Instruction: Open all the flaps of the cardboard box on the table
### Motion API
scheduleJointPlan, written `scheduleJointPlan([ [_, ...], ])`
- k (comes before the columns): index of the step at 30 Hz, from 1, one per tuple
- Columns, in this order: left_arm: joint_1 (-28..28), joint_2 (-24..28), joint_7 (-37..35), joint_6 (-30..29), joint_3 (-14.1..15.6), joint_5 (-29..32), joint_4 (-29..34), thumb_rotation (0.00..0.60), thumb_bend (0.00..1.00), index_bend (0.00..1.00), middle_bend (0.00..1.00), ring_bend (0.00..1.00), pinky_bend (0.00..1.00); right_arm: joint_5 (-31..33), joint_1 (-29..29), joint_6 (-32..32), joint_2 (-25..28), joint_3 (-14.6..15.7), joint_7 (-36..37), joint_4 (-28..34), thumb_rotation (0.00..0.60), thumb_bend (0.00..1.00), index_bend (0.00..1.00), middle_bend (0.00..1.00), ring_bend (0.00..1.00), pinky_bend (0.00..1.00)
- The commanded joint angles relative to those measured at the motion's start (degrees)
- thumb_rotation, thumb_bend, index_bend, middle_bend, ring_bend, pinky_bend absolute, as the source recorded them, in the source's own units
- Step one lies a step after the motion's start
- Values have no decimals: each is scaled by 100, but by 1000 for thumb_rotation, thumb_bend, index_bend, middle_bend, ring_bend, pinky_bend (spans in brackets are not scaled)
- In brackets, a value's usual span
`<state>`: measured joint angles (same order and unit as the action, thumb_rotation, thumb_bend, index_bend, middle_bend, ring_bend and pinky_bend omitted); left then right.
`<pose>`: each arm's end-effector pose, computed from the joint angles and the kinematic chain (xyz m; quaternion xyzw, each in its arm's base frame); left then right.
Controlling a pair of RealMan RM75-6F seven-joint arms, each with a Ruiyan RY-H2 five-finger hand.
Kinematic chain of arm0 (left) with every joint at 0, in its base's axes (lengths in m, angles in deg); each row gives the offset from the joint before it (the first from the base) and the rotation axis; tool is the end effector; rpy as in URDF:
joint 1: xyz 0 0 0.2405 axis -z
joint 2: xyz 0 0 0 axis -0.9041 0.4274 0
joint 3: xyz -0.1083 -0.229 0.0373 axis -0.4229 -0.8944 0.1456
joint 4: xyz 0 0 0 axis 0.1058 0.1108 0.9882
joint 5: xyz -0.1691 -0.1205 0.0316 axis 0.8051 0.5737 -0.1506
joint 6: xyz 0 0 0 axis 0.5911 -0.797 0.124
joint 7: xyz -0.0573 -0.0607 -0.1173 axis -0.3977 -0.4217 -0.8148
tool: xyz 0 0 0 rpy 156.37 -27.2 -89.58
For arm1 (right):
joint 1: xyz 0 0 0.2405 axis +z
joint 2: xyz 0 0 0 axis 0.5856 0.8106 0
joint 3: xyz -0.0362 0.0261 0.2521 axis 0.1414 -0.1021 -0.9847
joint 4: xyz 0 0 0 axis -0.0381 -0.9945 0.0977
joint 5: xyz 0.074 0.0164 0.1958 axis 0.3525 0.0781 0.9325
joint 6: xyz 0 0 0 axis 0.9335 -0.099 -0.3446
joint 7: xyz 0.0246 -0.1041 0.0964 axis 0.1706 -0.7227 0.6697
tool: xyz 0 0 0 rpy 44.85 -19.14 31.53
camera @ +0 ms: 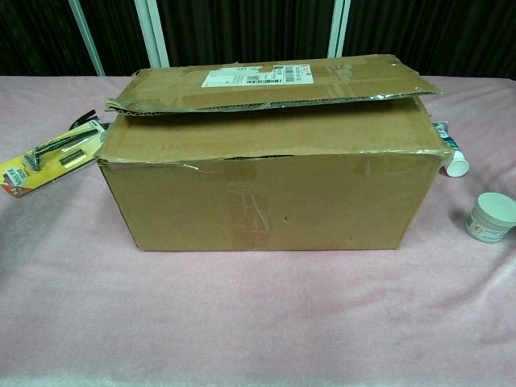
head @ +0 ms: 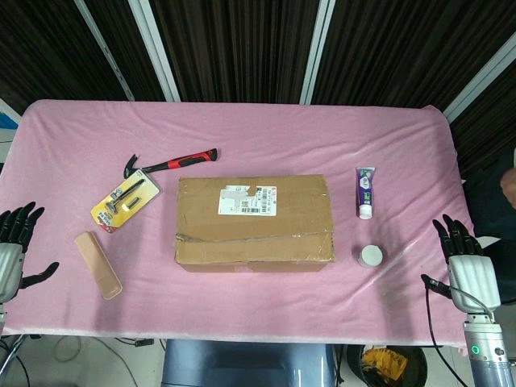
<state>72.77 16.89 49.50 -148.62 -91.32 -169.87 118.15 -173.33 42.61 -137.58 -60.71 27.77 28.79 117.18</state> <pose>-0.3095 0.2040 0.1638 -0.6019 -0.3604 -0.4016 0.5887 -0.3038 -0.2035 0.1410 0.5899 -0.3368 0.3959 0.6180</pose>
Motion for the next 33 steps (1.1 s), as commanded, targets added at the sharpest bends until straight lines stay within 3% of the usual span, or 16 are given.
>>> scheduleJointPlan([
  [1,-1,0,4,0,-1,3,-1,600,132,0,0,0,0,-1,0,-1,-1,-1,0,-2,600,198,0,0,0,223],
  [13,2,1,35,-20,-3,-22,51,600,132,0,0,0,0,16,2,2,-5,-12,-2,3,600,198,0,0,0,223],
  [18,119,69,177,20,-101,-54,362,600,132,0,0,0,0,118,14,65,-25,-46,46,-20,600,198,0,0,0,223],
  [25,753,94,786,502,-510,-66,1145,600,173,0,0,0,0,254,47,160,-31,-110,140,-43,600,198,0,0,0,223],
  [33,1579,-387,1679,1348,-857,292,1676,600,176,0,0,0,0,322,91,239,-49,-148,197,-49,600,199,0,0,0,223],
])
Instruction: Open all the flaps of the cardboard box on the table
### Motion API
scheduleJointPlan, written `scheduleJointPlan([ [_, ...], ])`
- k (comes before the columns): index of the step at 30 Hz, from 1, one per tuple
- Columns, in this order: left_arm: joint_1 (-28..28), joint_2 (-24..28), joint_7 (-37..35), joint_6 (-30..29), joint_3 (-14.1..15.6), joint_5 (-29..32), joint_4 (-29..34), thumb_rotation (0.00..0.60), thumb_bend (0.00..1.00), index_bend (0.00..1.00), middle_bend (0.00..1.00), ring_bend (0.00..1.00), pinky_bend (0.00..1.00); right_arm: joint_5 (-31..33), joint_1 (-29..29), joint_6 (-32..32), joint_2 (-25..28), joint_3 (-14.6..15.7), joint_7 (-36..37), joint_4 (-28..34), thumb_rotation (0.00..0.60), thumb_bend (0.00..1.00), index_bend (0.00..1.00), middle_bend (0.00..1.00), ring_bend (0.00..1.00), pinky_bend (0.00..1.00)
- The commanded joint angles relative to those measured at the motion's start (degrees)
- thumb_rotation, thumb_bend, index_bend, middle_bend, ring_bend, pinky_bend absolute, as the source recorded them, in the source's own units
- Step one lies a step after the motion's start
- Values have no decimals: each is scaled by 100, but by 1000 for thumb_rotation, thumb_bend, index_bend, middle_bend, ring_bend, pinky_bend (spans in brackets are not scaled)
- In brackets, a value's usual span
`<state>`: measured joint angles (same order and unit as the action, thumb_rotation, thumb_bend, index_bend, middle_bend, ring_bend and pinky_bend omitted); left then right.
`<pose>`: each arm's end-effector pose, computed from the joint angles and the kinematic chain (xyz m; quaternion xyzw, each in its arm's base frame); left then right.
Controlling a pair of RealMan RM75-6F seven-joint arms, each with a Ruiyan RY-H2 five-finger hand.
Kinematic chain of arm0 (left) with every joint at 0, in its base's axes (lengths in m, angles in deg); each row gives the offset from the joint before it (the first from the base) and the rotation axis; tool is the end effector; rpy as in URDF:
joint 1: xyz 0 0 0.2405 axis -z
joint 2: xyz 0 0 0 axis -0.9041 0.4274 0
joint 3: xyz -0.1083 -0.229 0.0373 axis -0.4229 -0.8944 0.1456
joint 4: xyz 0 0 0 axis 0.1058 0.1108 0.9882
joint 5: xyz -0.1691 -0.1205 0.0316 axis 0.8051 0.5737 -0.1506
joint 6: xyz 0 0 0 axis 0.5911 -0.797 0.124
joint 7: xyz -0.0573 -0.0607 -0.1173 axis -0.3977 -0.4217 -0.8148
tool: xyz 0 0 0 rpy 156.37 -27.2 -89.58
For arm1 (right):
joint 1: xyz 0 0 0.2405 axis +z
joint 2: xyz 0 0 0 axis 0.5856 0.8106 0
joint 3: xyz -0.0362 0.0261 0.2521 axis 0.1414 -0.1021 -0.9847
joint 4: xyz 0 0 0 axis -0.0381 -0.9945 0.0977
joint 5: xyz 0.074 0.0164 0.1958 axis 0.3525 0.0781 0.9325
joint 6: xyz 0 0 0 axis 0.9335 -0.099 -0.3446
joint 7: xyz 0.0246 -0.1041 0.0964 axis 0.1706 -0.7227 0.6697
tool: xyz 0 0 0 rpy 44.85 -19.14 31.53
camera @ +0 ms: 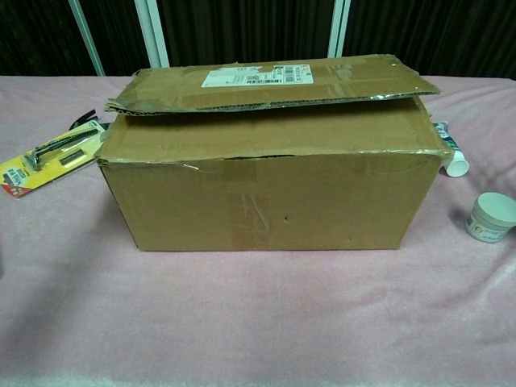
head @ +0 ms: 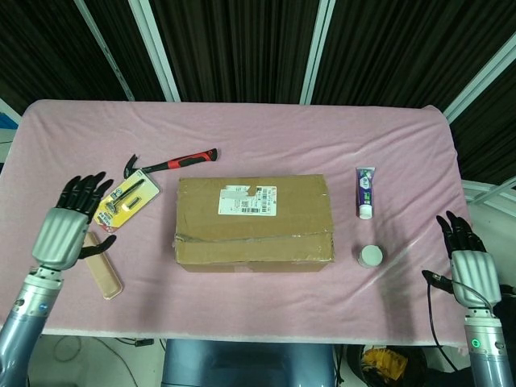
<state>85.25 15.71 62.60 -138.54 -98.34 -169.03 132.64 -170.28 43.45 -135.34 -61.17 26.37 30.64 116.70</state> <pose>-0.1965 0.2688 0.1316 -0.6607 -0.3150 -0.4615 0.5014 -0.3087 -0.2133 0.1403 0.5735 -0.3608 0.3973 0.6190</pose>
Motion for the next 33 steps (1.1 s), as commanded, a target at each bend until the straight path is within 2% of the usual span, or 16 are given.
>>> scheduleJointPlan([
  [1,437,-382,522,446,-173,278,265,600,176,0,0,0,0,30,10,23,-2,-14,21,-3,600,199,0,0,0,223],
  [12,997,-1123,1363,953,-115,605,447,600,183,0,0,0,0,147,24,82,12,-67,140,10,600,200,0,0,0,223],
  [19,1245,-1432,1704,976,-213,722,388,600,255,0,0,0,0,183,27,105,21,-79,209,38,600,199,0,0,0,223],
  [24,1481,-1624,1906,963,-388,740,181,600,303,0,0,0,0,217,29,137,37,-83,257,66,600,200,0,0,0,223],
  [33,2030,-1802,2062,990,-971,854,-574,600,307,0,0,0,0,268,29,170,55,-91,306,103,600,200,0,0,0,223],
])
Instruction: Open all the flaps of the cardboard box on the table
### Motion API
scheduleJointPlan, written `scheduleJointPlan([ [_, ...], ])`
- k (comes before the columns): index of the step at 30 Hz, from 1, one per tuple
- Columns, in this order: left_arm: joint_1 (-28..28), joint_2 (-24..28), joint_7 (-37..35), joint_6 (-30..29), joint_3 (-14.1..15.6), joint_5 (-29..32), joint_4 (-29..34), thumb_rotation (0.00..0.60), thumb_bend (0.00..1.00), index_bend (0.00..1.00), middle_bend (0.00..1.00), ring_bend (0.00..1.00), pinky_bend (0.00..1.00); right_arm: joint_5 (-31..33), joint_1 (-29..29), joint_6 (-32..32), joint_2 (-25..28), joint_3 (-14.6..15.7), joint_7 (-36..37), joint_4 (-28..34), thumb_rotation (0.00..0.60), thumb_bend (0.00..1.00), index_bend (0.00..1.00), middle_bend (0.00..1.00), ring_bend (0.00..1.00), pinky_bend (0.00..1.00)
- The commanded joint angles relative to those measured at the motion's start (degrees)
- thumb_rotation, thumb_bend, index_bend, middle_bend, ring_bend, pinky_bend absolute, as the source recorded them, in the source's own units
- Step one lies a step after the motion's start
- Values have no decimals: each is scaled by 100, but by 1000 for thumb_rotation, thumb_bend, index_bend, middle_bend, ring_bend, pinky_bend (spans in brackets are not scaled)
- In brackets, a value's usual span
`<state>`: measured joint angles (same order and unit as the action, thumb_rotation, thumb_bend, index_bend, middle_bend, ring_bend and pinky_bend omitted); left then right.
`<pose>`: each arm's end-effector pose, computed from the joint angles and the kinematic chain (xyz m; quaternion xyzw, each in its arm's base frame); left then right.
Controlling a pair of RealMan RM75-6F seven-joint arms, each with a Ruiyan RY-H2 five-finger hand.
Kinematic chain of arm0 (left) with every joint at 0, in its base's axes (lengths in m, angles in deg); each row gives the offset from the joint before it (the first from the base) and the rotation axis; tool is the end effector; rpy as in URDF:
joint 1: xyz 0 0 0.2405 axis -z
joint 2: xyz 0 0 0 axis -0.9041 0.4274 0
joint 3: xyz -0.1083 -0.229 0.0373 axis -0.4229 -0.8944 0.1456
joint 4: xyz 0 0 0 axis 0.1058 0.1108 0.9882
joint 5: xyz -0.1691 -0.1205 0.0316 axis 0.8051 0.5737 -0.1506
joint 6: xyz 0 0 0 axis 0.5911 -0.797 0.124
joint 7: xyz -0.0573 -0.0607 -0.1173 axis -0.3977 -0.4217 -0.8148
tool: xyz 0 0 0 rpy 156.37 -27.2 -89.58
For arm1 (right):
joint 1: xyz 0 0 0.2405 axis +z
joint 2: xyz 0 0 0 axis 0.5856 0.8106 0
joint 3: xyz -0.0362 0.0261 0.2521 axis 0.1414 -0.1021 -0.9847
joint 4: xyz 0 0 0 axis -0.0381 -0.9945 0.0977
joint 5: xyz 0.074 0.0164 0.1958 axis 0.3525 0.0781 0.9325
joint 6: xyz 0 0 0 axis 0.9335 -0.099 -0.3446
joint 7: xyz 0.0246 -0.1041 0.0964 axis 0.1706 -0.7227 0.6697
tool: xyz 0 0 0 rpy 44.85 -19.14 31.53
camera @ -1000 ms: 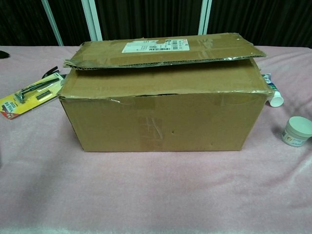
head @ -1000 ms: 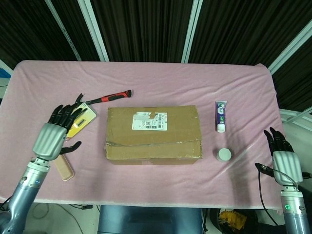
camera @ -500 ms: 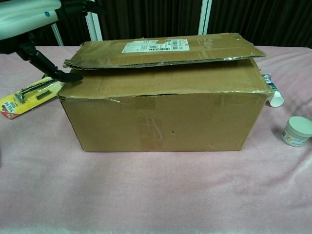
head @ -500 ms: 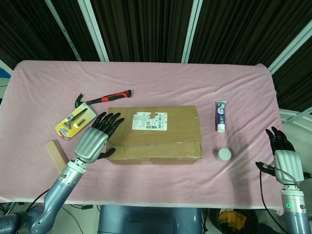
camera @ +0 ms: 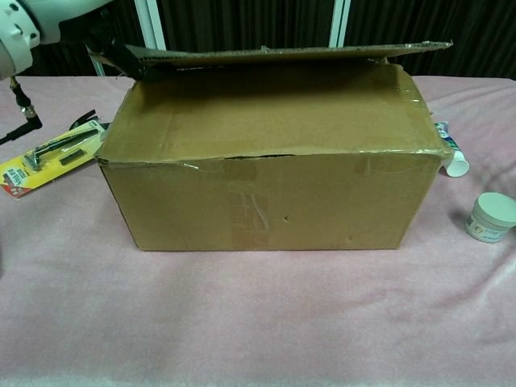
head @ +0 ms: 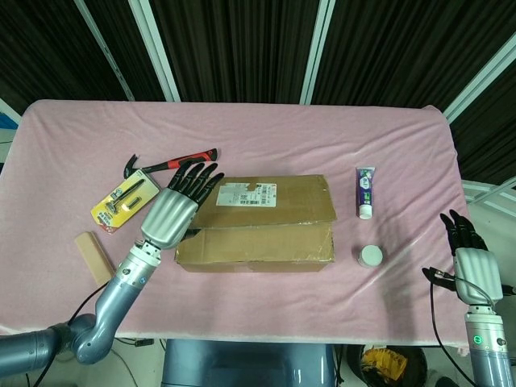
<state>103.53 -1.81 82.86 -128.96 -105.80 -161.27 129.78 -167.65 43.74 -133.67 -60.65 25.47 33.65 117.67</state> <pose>-0.0707 0.3226 0.0518 -0.7190 -0.2238 -0.4893 0.4400 -0.3114 -0.2177 0.1424 0.5522 -0.3926 0.4067 0.6129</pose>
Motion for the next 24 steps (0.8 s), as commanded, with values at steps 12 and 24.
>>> scheduleJointPlan([
  [12,1172,-233,-29,445,-1034,676,-1820,600,307,0,0,0,0,48,7,62,7,14,27,85,600,199,0,0,0,224],
  [24,1669,-616,-73,743,-947,1120,-3229,600,307,0,0,0,0,111,11,140,41,33,14,154,600,199,0,0,0,223],
])
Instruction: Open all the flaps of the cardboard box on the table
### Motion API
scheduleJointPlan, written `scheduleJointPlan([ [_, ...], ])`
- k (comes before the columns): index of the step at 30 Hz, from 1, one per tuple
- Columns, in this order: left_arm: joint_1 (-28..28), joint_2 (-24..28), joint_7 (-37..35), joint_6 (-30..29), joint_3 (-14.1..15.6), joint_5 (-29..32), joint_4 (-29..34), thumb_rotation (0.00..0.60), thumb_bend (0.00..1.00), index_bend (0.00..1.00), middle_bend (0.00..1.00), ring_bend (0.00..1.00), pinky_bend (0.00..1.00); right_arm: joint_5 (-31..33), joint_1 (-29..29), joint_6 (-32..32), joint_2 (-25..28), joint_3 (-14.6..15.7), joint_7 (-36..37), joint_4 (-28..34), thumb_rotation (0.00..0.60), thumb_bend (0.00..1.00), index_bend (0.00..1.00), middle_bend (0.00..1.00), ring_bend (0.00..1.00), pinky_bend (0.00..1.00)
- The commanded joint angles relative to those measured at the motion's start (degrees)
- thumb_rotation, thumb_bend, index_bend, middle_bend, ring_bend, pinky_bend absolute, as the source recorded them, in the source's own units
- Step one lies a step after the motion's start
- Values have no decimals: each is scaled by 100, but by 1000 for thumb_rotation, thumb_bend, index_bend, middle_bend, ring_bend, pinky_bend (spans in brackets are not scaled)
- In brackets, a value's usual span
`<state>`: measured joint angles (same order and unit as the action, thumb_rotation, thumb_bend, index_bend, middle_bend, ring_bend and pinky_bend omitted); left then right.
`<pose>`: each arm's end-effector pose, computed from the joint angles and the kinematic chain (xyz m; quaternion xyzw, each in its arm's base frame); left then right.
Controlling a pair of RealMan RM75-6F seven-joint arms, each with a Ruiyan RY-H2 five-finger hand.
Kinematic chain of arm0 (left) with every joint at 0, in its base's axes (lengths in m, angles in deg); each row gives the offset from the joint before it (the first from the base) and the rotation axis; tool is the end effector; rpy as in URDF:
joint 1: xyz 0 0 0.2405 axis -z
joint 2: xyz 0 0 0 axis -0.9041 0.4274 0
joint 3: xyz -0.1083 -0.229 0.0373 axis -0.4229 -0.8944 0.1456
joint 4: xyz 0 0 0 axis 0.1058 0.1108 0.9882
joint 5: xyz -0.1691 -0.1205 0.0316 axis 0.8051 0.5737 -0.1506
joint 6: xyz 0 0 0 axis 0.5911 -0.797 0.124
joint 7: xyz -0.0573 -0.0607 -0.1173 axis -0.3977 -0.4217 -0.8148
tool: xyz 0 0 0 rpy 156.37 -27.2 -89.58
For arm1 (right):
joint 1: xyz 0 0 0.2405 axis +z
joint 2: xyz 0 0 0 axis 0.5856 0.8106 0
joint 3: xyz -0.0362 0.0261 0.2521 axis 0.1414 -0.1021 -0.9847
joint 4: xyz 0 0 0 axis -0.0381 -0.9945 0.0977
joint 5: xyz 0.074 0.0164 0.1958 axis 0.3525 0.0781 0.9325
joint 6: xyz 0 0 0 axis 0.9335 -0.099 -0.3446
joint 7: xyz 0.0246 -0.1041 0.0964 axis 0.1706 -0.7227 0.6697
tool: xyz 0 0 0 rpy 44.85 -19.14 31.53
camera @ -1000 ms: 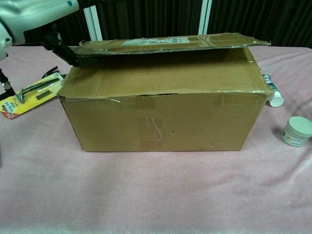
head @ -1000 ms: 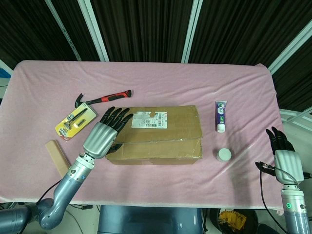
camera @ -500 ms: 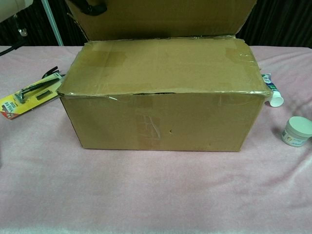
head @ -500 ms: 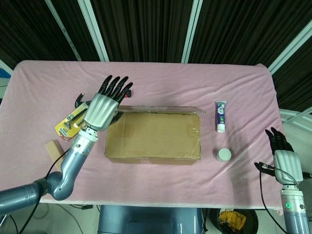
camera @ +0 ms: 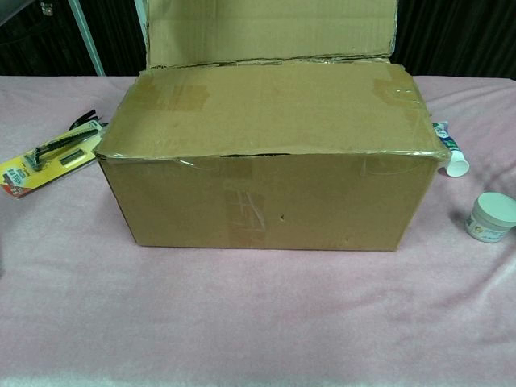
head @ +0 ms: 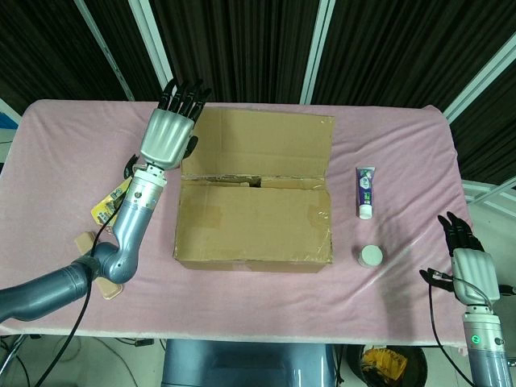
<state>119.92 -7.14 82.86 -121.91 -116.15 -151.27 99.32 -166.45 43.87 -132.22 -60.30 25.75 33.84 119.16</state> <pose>-0.0470 0.4552 0.0813 -0.6722 -0.1554 -0.4535 0.5641 -0.3105 -0.2169 0.1384 0.5499 -0.4124 0.4022 0.6048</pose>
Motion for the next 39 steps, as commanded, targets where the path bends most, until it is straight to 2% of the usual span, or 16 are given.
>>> scheduleJointPlan([
  [1,-14,-64,-125,5,125,118,-177,600,307,0,0,0,0,-14,-5,-9,10,9,-9,6,600,200,0,0,0,223],
  [6,-559,384,-511,-268,426,15,451,600,262,0,0,0,0,-28,-27,-32,58,25,-19,63,600,199,0,0,0,223],
  [11,-1554,1383,-943,-917,1001,-489,1800,600,191,0,0,0,0,-240,-12,-182,165,27,-208,210,600,200,0,0,0,223],
  [15,-2338,1979,-1394,-1643,1510,-1070,2477,600,178,0,0,0,0,-324,-1,-289,286,-25,-316,457,600,200,0,0,0,223],
  [22,-3420,2458,-1864,-2668,2360,-1806,2620,600,171,0,0,0,0,-250,157,-282,547,-289,-561,1057,600,201,0,0,0,223],
  [23,-3555,2477,-1968,-2802,2457,-1882,2584,600,171,0,0,0,0,-232,216,-233,596,-344,-607,1179,600,223,0,0,0,223],
  [25,-3829,2477,-2233,-3060,2636,-1998,2460,600,171,0,0,0,0,-204,395,-53,726,-470,-739,1473,600,341,0,0,0,223],
  [26,-3934,2461,-2346,-3146,2701,-2018,2393,600,171,0,0,0,0,-191,489,62,790,-521,-788,1600,600,452,0,8,5,223],
  [28,-4091,2407,-2563,-3282,2802,-2089,2221,600,171,0,0,0,0,-144,701,300,899,-655,-845,1842,600,633,15,64,49,234],
  [31,-4231,2313,-2836,-3365,2910,-2177,1944,600,171,0,0,0,0,64,1066,688,975,-915,-877,2125,600,792,92,167,136,276],
  [34,-4248,2240,-3022,-3302,2942,-2214,1752,600,172,0,0,0,0,421,1465,1114,979,-1171,-982,2272,600,835,134,191,159,288],
  [39,-4236,2164,-3264,-3222,2929,-2274,1574,600,172,0,0,0,0,1236,2218,1802,799,-1521,-1406,2228,600,837,198,197,176,288],
])
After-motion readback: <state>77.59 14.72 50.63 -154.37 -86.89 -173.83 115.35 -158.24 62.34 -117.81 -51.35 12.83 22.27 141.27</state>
